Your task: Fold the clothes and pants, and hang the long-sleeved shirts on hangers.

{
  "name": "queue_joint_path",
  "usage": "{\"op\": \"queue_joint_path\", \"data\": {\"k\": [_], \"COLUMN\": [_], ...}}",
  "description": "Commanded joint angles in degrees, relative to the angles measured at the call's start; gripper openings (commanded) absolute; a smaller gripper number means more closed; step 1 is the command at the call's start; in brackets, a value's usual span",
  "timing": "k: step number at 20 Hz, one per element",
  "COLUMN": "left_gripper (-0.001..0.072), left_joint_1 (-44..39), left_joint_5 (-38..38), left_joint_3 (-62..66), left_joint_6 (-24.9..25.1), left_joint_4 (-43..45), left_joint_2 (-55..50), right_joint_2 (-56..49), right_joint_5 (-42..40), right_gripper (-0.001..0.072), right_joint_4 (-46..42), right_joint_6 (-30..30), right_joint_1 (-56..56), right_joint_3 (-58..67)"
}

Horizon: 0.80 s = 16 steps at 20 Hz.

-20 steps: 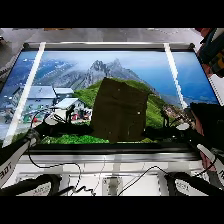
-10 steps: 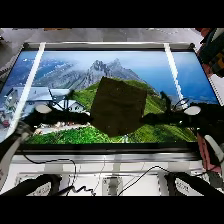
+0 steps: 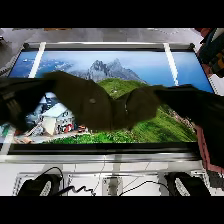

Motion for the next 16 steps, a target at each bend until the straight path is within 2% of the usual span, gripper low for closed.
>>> {"op": "queue_joint_path", "data": {"k": [1, 2, 3, 5, 7, 8, 10, 11, 13, 15, 16], "left_gripper": [0.0031, 0.0031, 0.0031, 0.0031, 0.0032, 0.0032, 0.0032, 0.0032, 0.0032, 0.0032, 0.0032], "left_joint_1": [0.2, 0.2, 0.2, 0.2, 0.2, 0.2, -0.4, -1.4, -4.4, -8.1, -9.5], "left_joint_5": [10.3, 11.3, 11.4, 10.2, 7.3, 5.0, 1.0, 1.4, 5.6, 12.3, 15.9], "left_joint_3": [1.1, 1.1, 1.0, -0.5, -4.8, -7.3, -13.9, -17.0, -21.7, -22.5, -22.2], "left_joint_6": [-0.2, -1.8, -5.7, -16.8, -24.3, -25.9, -26.0, -26.0, -23.6, -20.3, -19.3], "left_joint_4": [0.6, 1.4, 4.1, 11.6, 14.0, 13.3, 9.0, 7.6, 7.3, 6.5, 3.4], "left_joint_2": [13.4, 14.5, 14.7, 13.0, 9.3, 6.8, -0.3, -4.3, -13.7, -23.5, -28.1], "right_joint_2": [10.9, 12.5, 13.3, 12.4, 9.9, 8.2, 3.5, 0.6, -5.5, -12.4, -16.3], "right_joint_5": [-8.7, -11.3, -13.2, -13.6, -13.7, -13.7, -14.3, -16.1, -22.9, -33.3, -38.5], "right_gripper": [0.0046, 0.0045, 0.0045, 0.0045, 0.0045, 0.0045, 0.0046, 0.0046, 0.0046, 0.0046, 0.0046], "right_joint_4": [1.9, -1.8, -6.7, -16.4, -21.7, -22.0, -22.3, -22.8, -22.6, -22.5, -22.6], "right_joint_6": [9.9, 13.7, 17.8, 25.4, 30.3, 31.2, 31.3, 31.2, 31.3, 31.3, 31.2], "right_joint_1": [0.0, 0.0, 0.0, 0.0, 0.0, 0.0, 0.3, 1.1, 4.5, 9.6, 12.0], "right_joint_3": [1.7, 1.7, 1.7, 1.2, -1.3, -3.3, -8.5, -11.7, -17.3, -20.5, -20.7]}}
